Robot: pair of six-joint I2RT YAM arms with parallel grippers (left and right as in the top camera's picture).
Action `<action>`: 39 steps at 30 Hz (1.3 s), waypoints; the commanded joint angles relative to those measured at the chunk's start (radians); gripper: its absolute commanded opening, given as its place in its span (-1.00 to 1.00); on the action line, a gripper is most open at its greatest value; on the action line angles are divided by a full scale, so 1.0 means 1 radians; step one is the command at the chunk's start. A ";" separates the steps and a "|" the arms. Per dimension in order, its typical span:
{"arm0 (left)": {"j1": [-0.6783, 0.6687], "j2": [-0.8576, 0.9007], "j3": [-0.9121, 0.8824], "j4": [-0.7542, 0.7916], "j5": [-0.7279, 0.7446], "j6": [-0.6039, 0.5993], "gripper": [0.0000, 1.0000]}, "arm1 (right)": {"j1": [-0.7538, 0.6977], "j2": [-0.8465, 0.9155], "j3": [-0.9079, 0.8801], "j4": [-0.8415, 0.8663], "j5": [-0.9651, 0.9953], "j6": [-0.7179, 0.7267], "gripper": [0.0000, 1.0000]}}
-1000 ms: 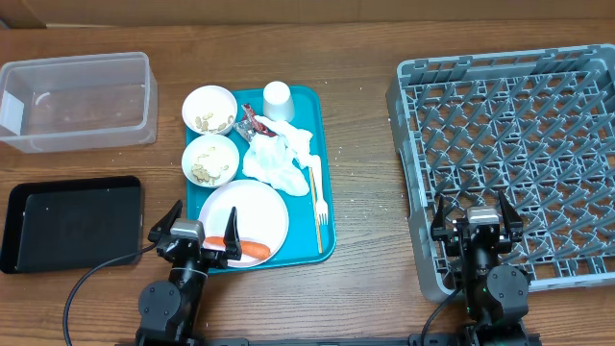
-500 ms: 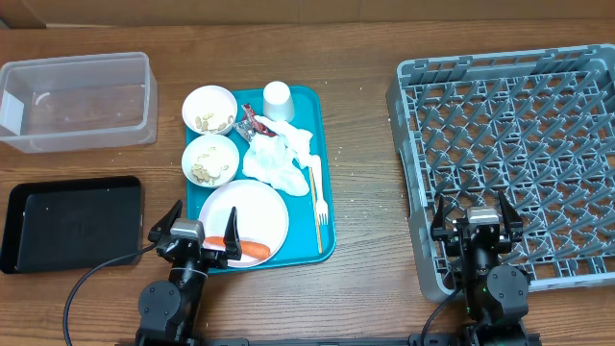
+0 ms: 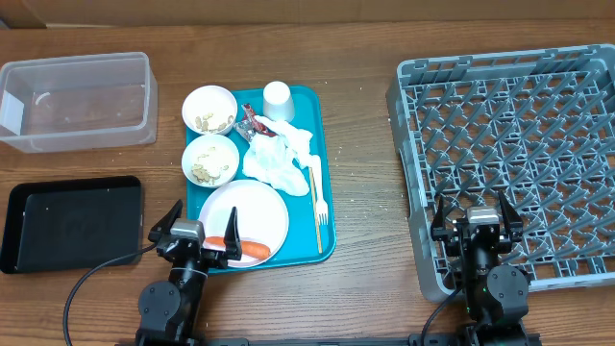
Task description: Sort waste into correct bins and load items into the dishwasher rack
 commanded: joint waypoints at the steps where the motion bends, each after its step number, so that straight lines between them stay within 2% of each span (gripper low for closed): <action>1: -0.007 0.006 -0.006 0.010 0.068 -0.097 0.99 | -0.003 0.002 -0.010 0.007 0.006 0.000 1.00; 6: -0.007 0.006 -0.006 0.119 0.139 -0.221 1.00 | -0.003 0.002 -0.010 0.007 0.006 0.000 1.00; 9: -0.007 0.006 -0.006 0.193 0.215 -0.224 1.00 | -0.003 0.002 -0.010 0.007 0.006 0.000 1.00; 12: -0.007 0.006 -0.002 0.241 0.272 -0.278 1.00 | -0.003 0.002 -0.010 0.007 0.006 0.000 1.00; 15: -0.007 0.006 0.018 0.235 0.282 -0.307 1.00 | -0.003 0.002 -0.010 0.007 0.006 0.000 1.00; 19: -0.006 0.022 0.103 0.136 0.269 -0.301 1.00 | -0.003 0.002 -0.010 0.007 0.006 0.000 1.00; 22: -0.006 0.086 0.224 -0.004 0.233 -0.232 1.00 | -0.003 0.002 -0.010 0.007 0.006 0.000 1.00; 26: -0.007 0.278 0.444 -0.203 0.152 -0.134 1.00 | -0.003 0.002 -0.010 0.007 0.006 0.000 1.00; 29: -0.007 0.431 0.591 -0.307 0.138 -0.122 1.00 | -0.003 0.002 -0.010 0.007 0.006 0.000 1.00; 32: -0.007 0.584 0.720 -0.337 0.196 -0.122 1.00 | -0.003 0.002 -0.010 0.007 0.006 0.000 1.00; 39: -0.007 0.778 0.869 -0.330 0.247 -0.128 1.00 | -0.003 0.002 -0.010 0.007 0.006 0.000 1.00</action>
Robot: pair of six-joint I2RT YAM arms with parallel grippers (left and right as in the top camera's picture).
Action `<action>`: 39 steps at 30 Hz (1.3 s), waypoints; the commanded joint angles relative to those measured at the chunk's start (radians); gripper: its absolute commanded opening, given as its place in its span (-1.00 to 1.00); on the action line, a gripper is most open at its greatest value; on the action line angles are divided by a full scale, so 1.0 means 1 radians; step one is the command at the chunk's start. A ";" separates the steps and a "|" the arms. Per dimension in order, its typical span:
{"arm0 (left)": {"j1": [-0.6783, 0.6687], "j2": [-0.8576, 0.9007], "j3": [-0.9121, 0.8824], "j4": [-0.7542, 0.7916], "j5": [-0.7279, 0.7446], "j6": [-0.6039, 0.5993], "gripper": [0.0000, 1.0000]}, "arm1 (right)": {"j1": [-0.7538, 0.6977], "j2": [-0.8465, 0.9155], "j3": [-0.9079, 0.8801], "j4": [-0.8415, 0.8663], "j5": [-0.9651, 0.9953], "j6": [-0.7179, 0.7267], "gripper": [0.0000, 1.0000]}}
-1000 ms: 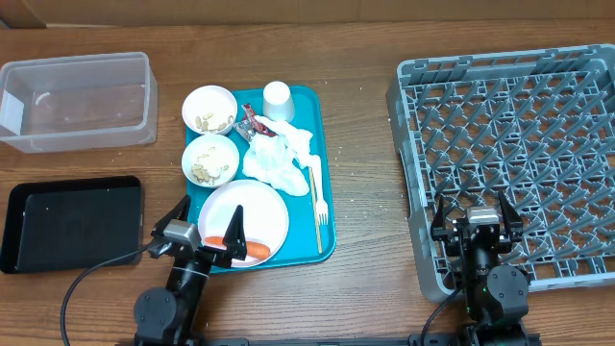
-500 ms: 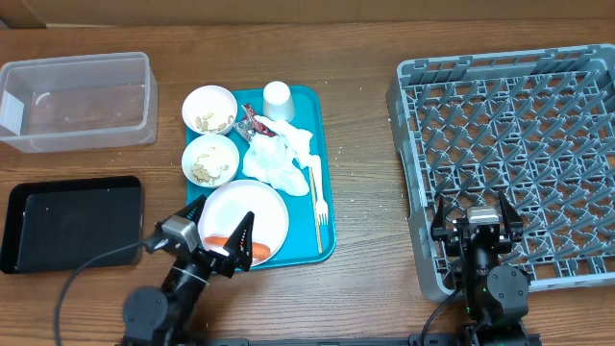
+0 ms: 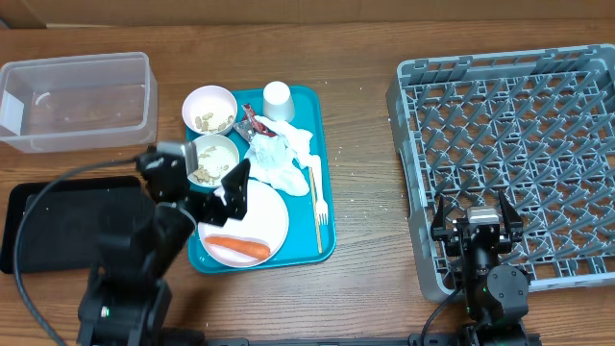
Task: Sort waste into correct bins and load items into the dishwasher rack
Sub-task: 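Reach the left gripper to the front pink bowl and grip its rim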
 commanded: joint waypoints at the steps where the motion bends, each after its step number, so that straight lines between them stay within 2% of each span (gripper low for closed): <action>1: -0.007 0.096 0.114 -0.032 0.032 0.015 1.00 | -0.003 0.000 -0.010 0.006 0.006 0.001 1.00; 5: -0.007 0.333 0.363 -0.285 0.006 0.003 1.00 | -0.003 0.000 -0.010 0.006 0.006 0.000 1.00; 6: -0.007 0.443 0.480 -0.426 -0.035 0.003 1.00 | -0.003 0.000 -0.010 0.006 0.006 0.000 1.00; 9: -0.007 0.584 0.602 -0.546 -0.059 0.003 1.00 | -0.003 0.000 -0.010 0.006 0.006 0.000 1.00; 14: -0.007 0.719 0.628 -0.553 -0.008 -0.003 1.00 | -0.003 0.000 -0.010 0.006 0.006 0.000 1.00; 18: -0.008 0.793 0.628 -0.560 -0.128 -0.078 1.00 | -0.003 0.000 -0.010 0.006 0.006 0.000 1.00; 21: -0.008 0.853 0.628 -0.560 -0.163 -0.116 1.00 | -0.003 0.000 -0.010 0.006 0.006 0.000 1.00; 28: -0.006 0.996 0.628 -0.524 -0.168 -0.108 1.00 | -0.003 0.000 -0.010 0.006 0.006 0.001 1.00; 32: -0.028 1.064 0.628 -0.511 -0.110 -0.027 1.00 | -0.003 0.000 -0.010 0.006 0.006 0.000 1.00; 35: -0.060 1.104 0.628 -0.511 -0.169 -0.024 1.00 | -0.003 0.000 -0.010 0.006 0.006 0.001 1.00; 39: -0.091 1.141 0.628 -0.514 -0.332 -0.096 1.00 | -0.003 0.000 -0.010 0.006 0.006 0.001 0.99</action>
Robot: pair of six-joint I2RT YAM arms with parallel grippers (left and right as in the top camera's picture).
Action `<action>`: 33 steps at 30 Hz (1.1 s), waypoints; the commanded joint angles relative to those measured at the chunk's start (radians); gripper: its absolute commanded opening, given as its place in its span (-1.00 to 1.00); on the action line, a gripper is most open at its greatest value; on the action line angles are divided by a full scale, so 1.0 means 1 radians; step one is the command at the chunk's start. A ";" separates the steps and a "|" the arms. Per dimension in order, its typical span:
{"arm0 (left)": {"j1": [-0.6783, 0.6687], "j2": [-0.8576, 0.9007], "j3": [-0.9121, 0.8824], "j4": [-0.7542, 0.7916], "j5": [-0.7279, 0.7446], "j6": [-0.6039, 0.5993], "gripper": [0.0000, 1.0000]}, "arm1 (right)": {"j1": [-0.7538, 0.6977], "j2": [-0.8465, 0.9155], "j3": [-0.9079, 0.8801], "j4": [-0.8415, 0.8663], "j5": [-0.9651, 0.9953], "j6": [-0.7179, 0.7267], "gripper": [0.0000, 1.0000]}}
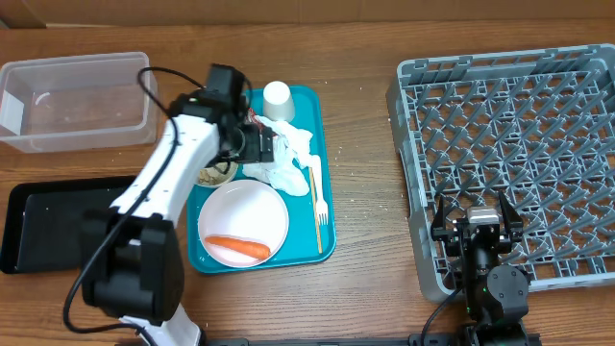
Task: Sort waste into correct bins and load items into the dishwasher rack
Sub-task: 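Reach the left gripper to the front pink bowl and grip its rim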
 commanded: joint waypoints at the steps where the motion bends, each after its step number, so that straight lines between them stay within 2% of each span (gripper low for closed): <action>1: -0.020 0.040 0.025 0.000 -0.180 -0.055 1.00 | -0.003 0.000 -0.010 0.006 0.006 0.000 1.00; 7: -0.013 0.089 0.024 -0.007 -0.221 -0.080 1.00 | -0.003 0.000 -0.010 0.006 0.006 0.000 1.00; 9: -0.013 0.108 0.024 -0.006 -0.220 -0.080 0.92 | -0.003 0.000 -0.010 0.006 0.006 0.001 1.00; 12: -0.013 0.136 0.024 -0.003 -0.220 -0.064 0.56 | -0.003 0.000 -0.010 0.006 0.006 0.001 1.00; 19: -0.013 0.154 0.024 0.005 -0.225 -0.061 0.28 | -0.003 0.000 -0.010 0.006 0.006 0.001 1.00; 26: -0.012 0.154 0.024 0.008 -0.232 -0.060 -0.19 | -0.003 0.000 -0.010 0.006 0.006 0.000 1.00; 30: -0.012 0.154 0.024 0.010 -0.232 -0.057 -0.28 | -0.003 0.000 -0.010 0.006 0.006 0.000 1.00; 33: -0.012 0.154 0.024 0.008 -0.231 -0.057 -0.50 | -0.003 0.000 -0.010 0.006 0.006 0.000 1.00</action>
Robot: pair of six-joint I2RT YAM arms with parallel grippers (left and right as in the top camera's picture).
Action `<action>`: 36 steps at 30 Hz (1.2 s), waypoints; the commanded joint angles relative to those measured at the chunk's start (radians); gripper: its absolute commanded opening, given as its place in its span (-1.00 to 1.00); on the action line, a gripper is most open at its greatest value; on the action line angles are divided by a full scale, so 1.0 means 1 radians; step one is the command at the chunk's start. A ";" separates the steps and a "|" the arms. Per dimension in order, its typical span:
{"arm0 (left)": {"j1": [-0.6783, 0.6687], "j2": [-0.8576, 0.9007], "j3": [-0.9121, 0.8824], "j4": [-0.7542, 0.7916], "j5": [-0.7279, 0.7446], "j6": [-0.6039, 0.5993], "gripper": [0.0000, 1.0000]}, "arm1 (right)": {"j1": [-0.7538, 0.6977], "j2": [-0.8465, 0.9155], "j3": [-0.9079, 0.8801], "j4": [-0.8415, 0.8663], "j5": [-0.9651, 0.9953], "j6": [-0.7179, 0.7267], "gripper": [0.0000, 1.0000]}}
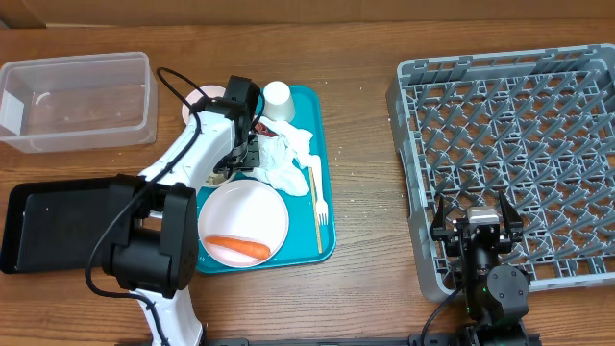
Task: Sort waste into correct bins and load items into the dishwasher rack
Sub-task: 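Reach the left gripper to the front pink bowl and grip its rim, then lift the pink bowl with the left gripper over the black tray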
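A teal tray [328, 163] holds a white plate [252, 216] with a carrot [238, 248], a crumpled white napkin [286, 159], a red wrapper [256, 123], a white cup [277, 98] and a fork [318, 197]. Two bowls of scraps sit on it too, the far one [200, 97] and the near one [217, 173] both largely covered by my left arm. My left gripper [253, 147] is down at the napkin's left edge beside the wrapper, and its fingers look open. My right gripper [478, 217] rests open at the front edge of the grey dishwasher rack [509, 125].
A clear plastic bin [77, 101] stands at the back left. A black bin [58, 226] lies at the front left, partly behind my left arm's base. The left arm's cable loops over the tray's left side.
My left gripper has shifted slightly towards the tray's back and dropped lower at the napkin's left edge by the wrapper. The arm now covers more of both bowls. The right arm is unchanged.
My left gripper first rested open at the table's front edge below the tray. It then stood raised over the tray's left side near the plate, later out over the near bowl and napkin. Now it is down at the napkin. No item has moved.
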 commanded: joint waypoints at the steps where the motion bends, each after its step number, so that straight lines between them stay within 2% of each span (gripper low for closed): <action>1: 0.003 0.008 0.021 0.002 -0.020 -0.005 -0.60 | -0.003 0.000 -0.010 0.006 0.006 0.001 1.00; 6: 0.003 0.008 0.021 0.001 -0.020 -0.004 -0.70 | -0.003 0.000 -0.010 0.006 0.006 0.001 0.99; 10: 0.003 0.008 0.028 -0.003 -0.019 -0.005 -0.92 | -0.003 0.000 -0.010 0.006 0.006 0.001 1.00; 21: 0.003 0.003 0.199 -0.146 -0.008 -0.005 -0.92 | -0.003 0.000 -0.010 0.006 0.006 0.000 1.00; 28: 0.005 -0.007 0.361 -0.313 0.057 -0.036 -0.92 | -0.003 0.000 -0.010 0.006 0.006 0.001 1.00; 36: 0.062 -0.136 0.414 -0.415 0.100 -0.070 -0.91 | -0.003 0.000 -0.010 0.006 0.006 0.000 1.00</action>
